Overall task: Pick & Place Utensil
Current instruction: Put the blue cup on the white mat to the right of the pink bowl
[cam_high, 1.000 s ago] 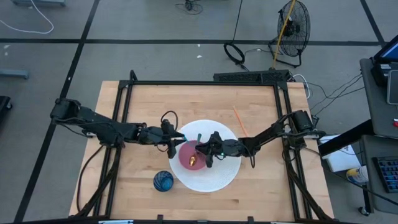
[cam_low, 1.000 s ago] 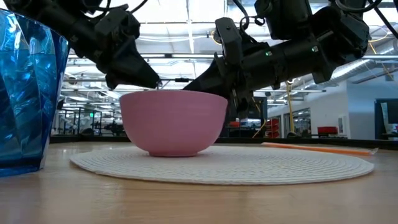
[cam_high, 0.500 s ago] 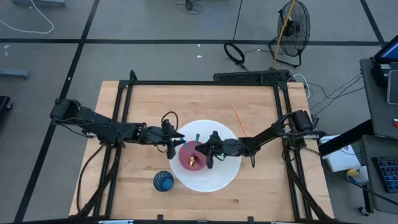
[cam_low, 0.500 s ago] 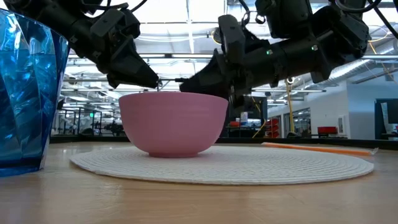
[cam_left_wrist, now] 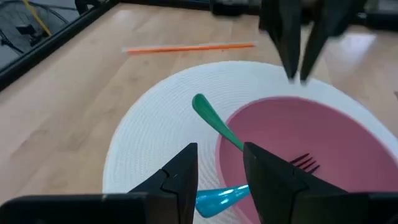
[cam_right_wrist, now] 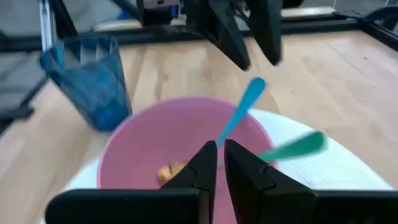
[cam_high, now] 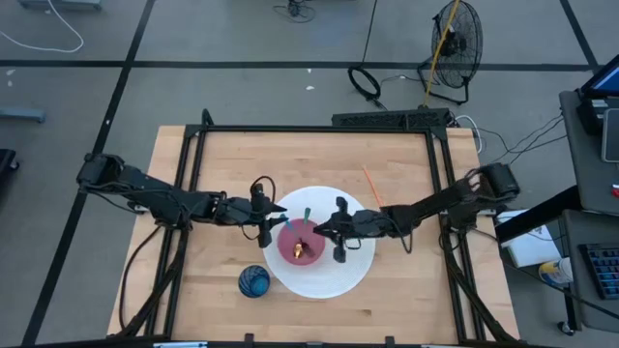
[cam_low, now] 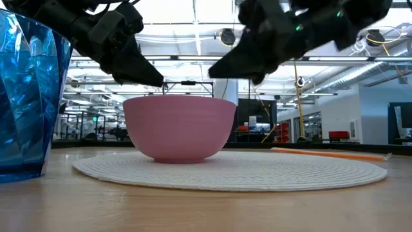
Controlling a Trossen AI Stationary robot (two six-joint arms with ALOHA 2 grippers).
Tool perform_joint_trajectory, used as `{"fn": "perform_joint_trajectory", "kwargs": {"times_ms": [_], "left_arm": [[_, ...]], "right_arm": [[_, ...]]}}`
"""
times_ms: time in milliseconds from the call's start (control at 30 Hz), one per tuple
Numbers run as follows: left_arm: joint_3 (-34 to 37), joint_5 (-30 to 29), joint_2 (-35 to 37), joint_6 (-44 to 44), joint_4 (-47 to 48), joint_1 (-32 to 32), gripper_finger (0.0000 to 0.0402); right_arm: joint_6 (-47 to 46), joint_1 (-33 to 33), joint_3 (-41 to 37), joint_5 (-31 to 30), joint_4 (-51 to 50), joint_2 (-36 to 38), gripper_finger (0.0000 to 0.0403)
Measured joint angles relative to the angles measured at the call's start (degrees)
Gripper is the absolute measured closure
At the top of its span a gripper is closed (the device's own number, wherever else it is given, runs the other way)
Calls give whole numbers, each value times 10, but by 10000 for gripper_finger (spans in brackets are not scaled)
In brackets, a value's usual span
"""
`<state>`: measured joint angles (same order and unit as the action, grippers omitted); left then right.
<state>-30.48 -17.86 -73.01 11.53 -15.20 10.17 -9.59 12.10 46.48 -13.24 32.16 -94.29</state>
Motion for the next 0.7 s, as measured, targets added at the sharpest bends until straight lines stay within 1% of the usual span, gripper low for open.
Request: {"fn": "perform_joint_trajectory", "kwargs": {"times_ms": [133,200,267,433,500,600,700], "left_arm": [[0,-7,13,-22,3,6,268],[0,-7,25,-35,7,9,268],[0,-8,41,-42,13,13,268],[0,-3,84,-43,43,16,268],[0,16,101,-38,62,17,268],[0,83,130,-35,92,18,268],[0,140,162,-8,126,23,268]], "right_arm": [[23,3,0,-2,-147,79,378],[31,7,-6,-5,-199,118,378],[34,13,-23,-5,-225,163,378],[34,31,-100,-13,-234,288,378],[33,44,-137,-29,-234,339,378],[31,64,-192,-32,-233,413,378],[17,85,-237,-32,-229,475,378]]}}
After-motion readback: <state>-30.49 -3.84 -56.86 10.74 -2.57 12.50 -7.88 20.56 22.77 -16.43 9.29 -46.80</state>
